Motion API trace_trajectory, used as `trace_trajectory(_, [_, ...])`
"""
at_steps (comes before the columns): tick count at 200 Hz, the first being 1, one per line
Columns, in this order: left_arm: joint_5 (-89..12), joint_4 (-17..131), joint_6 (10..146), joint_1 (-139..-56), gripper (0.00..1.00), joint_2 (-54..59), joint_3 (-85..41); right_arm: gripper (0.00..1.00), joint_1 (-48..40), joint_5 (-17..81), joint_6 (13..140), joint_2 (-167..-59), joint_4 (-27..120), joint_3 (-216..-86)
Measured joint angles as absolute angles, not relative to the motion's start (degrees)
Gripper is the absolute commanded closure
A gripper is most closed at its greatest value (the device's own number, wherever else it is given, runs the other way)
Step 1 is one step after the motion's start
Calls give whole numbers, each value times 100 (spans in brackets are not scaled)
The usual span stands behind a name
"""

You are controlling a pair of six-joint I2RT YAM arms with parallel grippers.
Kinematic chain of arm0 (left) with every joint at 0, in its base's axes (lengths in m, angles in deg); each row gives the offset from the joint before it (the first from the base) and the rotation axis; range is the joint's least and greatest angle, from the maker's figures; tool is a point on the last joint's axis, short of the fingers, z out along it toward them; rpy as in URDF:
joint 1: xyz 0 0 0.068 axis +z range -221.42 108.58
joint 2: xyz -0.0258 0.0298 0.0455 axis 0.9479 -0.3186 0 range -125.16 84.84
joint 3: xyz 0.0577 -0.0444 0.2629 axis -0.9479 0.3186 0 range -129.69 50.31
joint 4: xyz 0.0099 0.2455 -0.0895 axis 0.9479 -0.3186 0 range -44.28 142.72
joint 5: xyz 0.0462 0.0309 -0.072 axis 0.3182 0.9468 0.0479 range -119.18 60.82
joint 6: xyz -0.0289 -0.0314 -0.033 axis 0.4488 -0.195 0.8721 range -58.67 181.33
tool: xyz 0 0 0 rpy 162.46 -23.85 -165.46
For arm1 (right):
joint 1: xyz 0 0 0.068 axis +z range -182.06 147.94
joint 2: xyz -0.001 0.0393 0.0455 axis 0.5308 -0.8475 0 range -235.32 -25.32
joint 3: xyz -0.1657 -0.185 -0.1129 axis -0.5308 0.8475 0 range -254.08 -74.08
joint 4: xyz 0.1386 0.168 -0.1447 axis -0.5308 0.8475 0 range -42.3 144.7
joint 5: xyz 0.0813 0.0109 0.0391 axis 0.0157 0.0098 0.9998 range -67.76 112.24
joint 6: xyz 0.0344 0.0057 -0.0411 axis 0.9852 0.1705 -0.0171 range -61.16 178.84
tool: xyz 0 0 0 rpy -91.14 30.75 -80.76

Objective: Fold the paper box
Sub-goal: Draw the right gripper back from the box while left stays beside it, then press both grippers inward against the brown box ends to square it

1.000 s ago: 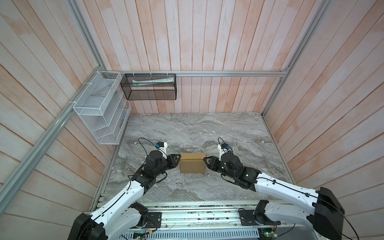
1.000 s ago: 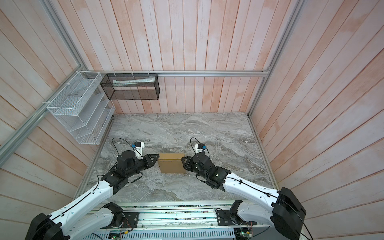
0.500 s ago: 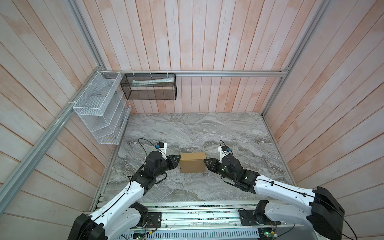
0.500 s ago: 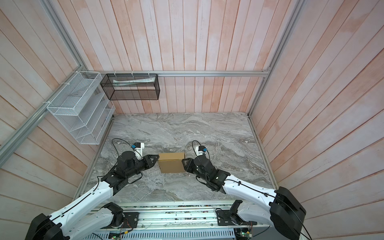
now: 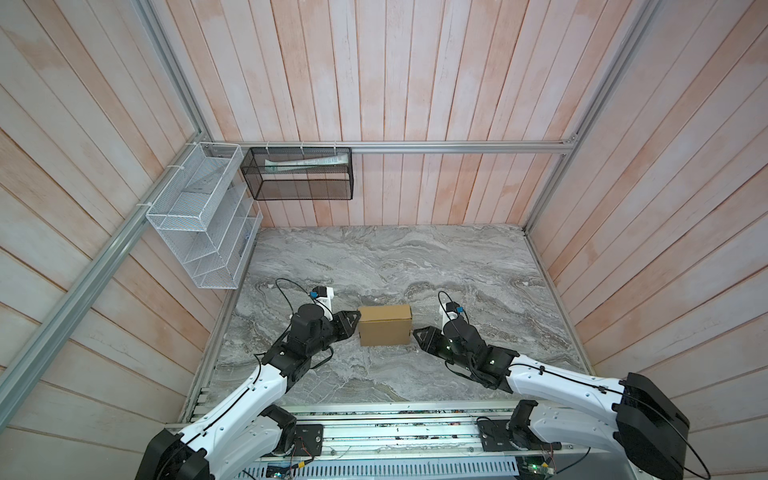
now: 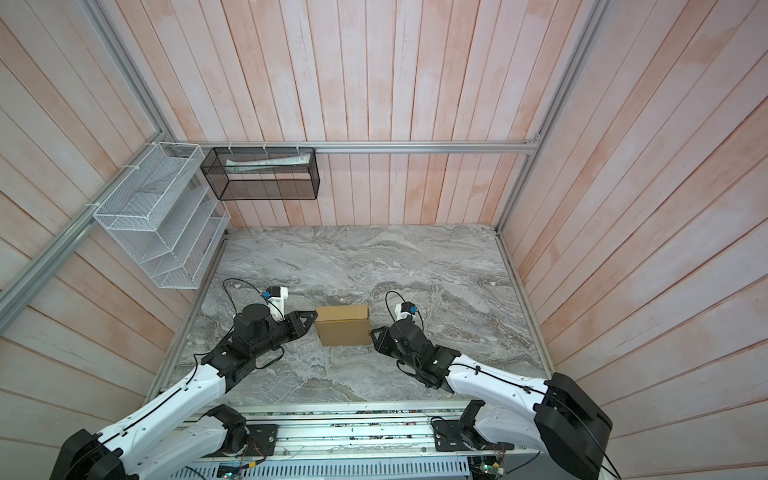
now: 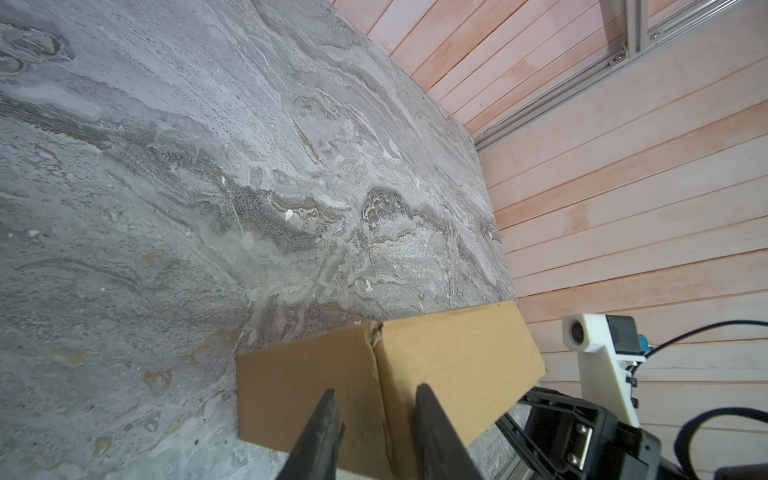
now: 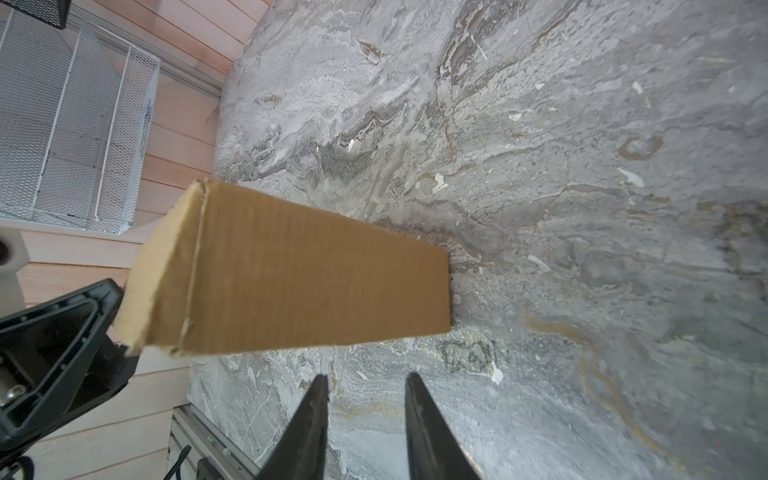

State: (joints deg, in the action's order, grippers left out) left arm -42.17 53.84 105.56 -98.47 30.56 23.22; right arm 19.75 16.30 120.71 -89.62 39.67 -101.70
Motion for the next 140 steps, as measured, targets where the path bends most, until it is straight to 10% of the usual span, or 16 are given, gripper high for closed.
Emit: trace_trajectory(140, [-4219,5531,10556,-9847,69,3021,2376,59,1413,1969,11188,-9296,4428,-11378])
